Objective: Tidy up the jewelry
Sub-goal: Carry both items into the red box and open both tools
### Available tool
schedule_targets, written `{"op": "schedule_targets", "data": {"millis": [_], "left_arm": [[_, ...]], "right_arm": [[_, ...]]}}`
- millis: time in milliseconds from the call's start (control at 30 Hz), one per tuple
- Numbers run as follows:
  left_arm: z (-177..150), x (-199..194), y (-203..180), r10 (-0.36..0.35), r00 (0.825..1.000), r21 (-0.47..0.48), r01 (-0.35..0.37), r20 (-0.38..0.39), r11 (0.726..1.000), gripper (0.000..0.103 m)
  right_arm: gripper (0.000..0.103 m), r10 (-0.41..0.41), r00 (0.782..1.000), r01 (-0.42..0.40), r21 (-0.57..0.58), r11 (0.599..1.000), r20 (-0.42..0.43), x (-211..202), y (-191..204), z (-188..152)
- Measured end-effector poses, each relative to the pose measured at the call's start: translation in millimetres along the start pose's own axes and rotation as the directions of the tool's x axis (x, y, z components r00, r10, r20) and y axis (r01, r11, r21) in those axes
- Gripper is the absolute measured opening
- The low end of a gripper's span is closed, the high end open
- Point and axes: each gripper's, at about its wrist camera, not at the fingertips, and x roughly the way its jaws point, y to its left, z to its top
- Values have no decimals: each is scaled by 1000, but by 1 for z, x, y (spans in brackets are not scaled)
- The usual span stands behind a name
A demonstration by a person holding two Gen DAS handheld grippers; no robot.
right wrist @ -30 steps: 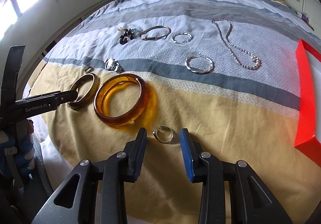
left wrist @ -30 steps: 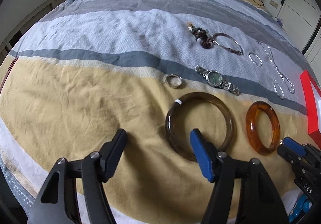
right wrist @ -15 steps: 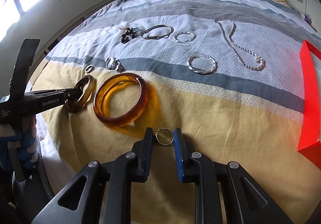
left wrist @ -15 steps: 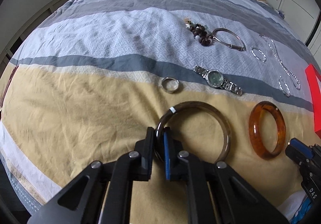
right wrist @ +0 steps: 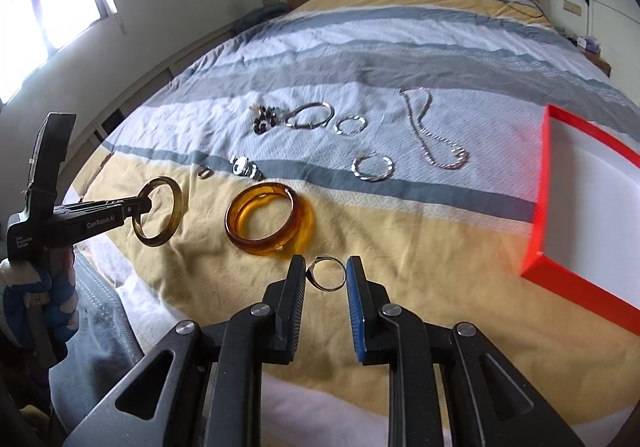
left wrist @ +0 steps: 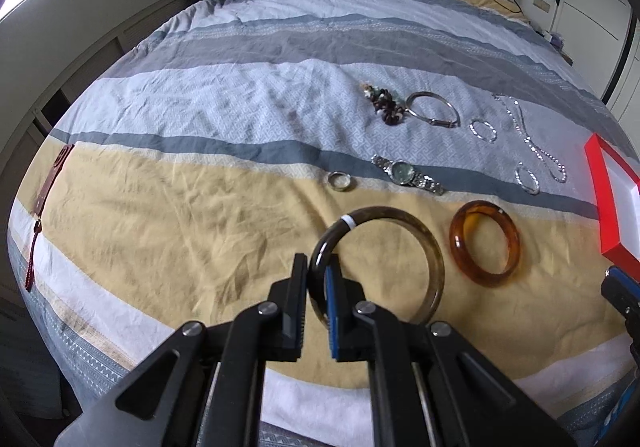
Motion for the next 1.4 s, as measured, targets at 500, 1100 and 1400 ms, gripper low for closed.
{"op": "schedule_targets", "data": {"millis": [500,1100,1400], "left_arm": [[35,-36,-201,-255,967,245,248,-3,937,8],[56,48,-416,-258,961,491,275,-104,826,8],[46,61,-422,-240,967,511,251,-88,822,9]], "right_arm": [[20,-205,976,196,119,973,68,-82,-146,-8],[20,-276,960,279,74,957,-50,-15,-286,37],[21,-298,947,295,-40,955,-120,13,-285,37]]}}
